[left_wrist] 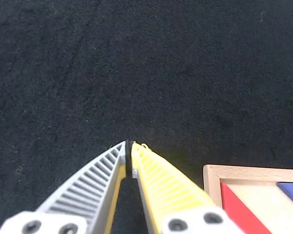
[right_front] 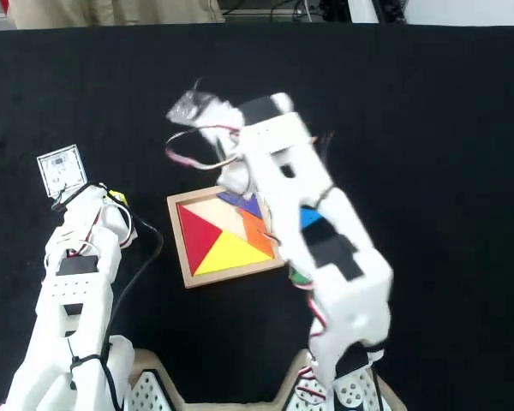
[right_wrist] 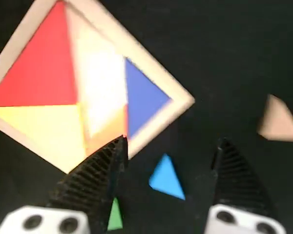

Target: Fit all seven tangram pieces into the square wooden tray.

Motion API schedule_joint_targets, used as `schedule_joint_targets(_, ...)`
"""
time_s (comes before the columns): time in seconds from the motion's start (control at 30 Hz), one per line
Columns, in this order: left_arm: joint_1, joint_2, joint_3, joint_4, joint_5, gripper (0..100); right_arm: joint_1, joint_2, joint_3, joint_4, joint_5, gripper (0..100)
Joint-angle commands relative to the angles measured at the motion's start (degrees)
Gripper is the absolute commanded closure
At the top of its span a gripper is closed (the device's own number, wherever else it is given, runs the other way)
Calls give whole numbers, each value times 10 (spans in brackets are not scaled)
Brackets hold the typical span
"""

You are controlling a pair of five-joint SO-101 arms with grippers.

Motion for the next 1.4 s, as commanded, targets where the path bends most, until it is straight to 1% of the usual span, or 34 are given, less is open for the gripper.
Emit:
schedule_joint_targets(0.0, 8, -14, -4, -12, -4, 970, 60, -124, 34, -5, -4, 724)
schedule_joint_targets(0.1, 8, -14, -4, -12, -4, 970, 103, -190, 116, -55, -6, 730)
schedule_joint_targets(0.23, 8, -14, -4, -12, -4, 970, 131, -226, 266, -179, -43, 809)
schedule_joint_targets(0.3, 8, -14, -4, -12, -4, 970, 138, -225, 320, -214, -47, 835)
schedule_joint_targets(0.43, 8, -14, -4, -12, -4, 969, 149, -204, 364, -257, -51, 810)
schedule_joint_targets(0.53, 13, -14, -4, -8, -20, 936, 149, -172, 357, -304, -51, 816)
schedule_joint_targets(0.63, 22, -14, -4, -7, -25, 932, 132, -124, 320, -338, -51, 885)
schedule_joint_targets(0.7, 22, -14, -4, -7, -25, 932, 117, -86, 270, -345, -51, 938)
schedule_joint_targets(0.8, 22, -14, -4, -7, -24, 932, 80, -15, 169, -350, -51, 988)
schedule_joint_targets(0.93, 21, -14, -3, -7, -23, 932, 47, 94, 46, -338, -51, 986)
schedule_joint_targets(1.1, 20, -14, -3, -10, -22, 932, 49, 214, -73, -300, -50, 987)
schedule_joint_targets(1.23, 21, -14, -3, -11, -22, 932, 52, 255, -142, -232, -47, 987)
schedule_joint_targets(1.37, 21, -14, -3, -9, -22, 932, 54, 261, -165, -164, -46, 987)
